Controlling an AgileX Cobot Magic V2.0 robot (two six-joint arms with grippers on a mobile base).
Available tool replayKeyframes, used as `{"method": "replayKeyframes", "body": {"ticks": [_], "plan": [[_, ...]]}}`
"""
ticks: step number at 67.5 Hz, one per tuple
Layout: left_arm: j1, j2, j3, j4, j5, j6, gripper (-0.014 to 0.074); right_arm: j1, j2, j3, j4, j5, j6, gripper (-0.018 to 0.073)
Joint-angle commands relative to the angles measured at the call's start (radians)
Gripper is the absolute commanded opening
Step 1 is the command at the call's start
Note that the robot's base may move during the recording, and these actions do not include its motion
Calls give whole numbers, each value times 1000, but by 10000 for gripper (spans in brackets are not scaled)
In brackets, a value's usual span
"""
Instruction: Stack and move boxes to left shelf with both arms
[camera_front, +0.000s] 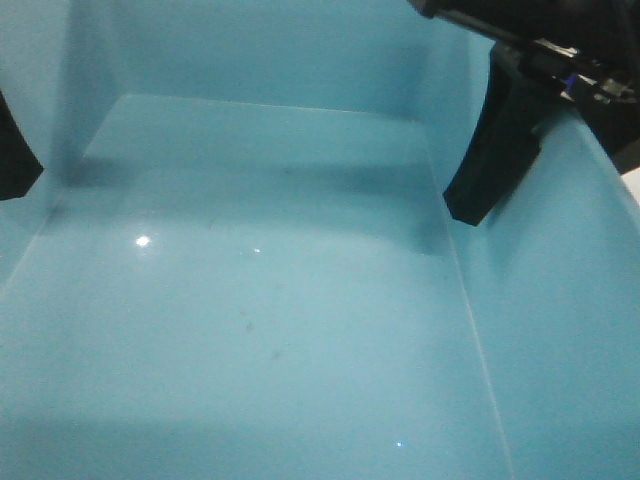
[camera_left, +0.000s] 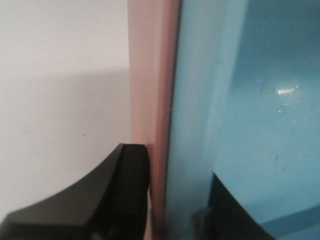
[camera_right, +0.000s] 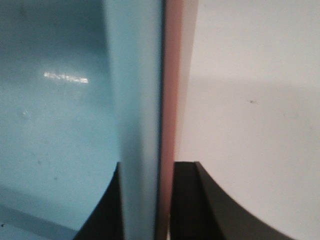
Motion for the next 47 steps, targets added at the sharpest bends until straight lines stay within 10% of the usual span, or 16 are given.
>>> {"method": "replayKeyframes", "body": {"ticks": [1, 47], "plan": [[17, -38, -30, 100, 40, 8, -1, -22, -38, -16, -142, 20, -13, 60], [17, -38, -30, 100, 40, 8, -1, -22, -38, -16, -142, 20, -13, 60]]}}
